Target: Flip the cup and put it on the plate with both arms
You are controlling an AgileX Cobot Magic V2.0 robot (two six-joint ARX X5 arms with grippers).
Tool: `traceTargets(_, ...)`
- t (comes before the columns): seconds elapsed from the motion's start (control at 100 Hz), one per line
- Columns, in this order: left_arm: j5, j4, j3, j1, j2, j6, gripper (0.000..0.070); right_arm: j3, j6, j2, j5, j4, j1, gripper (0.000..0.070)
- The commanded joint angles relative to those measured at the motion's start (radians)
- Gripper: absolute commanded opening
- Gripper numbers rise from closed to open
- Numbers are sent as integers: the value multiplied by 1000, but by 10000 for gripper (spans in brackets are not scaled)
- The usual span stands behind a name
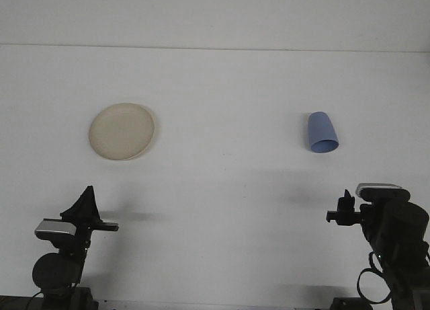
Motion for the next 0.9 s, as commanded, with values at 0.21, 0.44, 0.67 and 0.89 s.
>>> traceTargets(0.21,1,10,-19,0,-1,5,10,-6,1,112,-2,161,0,418)
traceTargets(0.44,1,10,-19,0,-1,5,11,-162,0,175,-11,459,-1,418)
traceTargets(0.67,1,10,-19,0,-1,5,11,-357,3,249,-2,764,-16,418)
traceTargets(0.89,1,10,-19,0,-1,5,10,-404,-8,425,-29,998,-73,418)
